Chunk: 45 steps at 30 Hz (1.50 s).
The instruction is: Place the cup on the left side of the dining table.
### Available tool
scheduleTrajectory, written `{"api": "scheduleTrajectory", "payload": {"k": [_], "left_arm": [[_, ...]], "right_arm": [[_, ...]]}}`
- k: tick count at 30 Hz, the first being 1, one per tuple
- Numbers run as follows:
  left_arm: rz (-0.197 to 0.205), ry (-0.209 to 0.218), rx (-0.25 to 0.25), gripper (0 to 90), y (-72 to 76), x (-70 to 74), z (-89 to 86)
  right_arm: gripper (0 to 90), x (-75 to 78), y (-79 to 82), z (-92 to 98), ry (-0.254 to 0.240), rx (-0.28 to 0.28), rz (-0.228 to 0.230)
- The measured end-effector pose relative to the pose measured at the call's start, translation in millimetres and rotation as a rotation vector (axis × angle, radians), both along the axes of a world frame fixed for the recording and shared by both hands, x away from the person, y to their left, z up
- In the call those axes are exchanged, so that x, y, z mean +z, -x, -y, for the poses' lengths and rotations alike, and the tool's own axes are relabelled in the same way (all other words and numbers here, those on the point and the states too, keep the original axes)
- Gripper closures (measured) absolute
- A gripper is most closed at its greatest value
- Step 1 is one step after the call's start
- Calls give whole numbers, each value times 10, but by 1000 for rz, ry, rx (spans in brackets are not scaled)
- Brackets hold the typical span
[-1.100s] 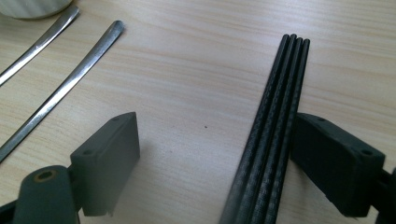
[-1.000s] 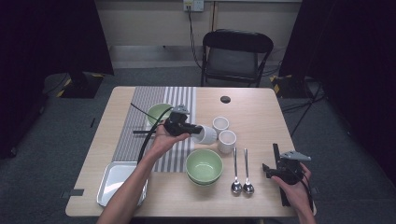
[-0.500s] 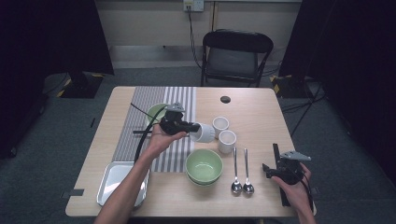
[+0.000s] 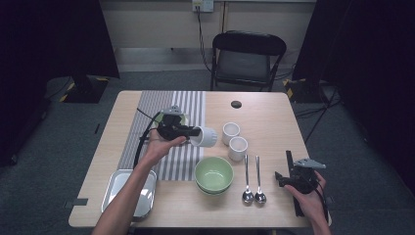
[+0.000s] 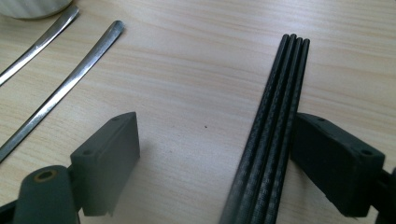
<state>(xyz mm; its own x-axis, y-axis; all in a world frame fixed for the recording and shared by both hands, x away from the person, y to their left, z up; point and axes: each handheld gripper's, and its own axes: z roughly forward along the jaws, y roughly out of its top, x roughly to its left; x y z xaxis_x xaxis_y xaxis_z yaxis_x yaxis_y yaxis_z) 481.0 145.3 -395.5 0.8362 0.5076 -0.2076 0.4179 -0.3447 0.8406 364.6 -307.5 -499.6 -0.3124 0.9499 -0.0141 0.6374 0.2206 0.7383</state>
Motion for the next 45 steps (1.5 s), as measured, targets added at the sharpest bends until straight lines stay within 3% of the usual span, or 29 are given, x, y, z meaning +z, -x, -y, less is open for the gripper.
{"api": "scheduleTrajectory", "payload": {"k": [20,27,30,37,43,45], "left_arm": [[17,-2,45,837,88,67,-449],[-11,-12,69,837,105,-67,-618],[-34,3,90,837,107,-119,-692],[-47,-12,104,835,137,-171,-856],[-48,9,145,833,131,-191,-986],[-54,6,136,834,132,-226,-984]], "right_arm": [[149,0,2,-1,1,-1,2],[149,0,2,-1,1,-2,1],[149,0,2,-1,1,-2,1],[149,-1,2,-2,1,-3,2],[149,-1,2,-3,1,-4,1],[148,-1,1,-4,1,-5,1]]}}
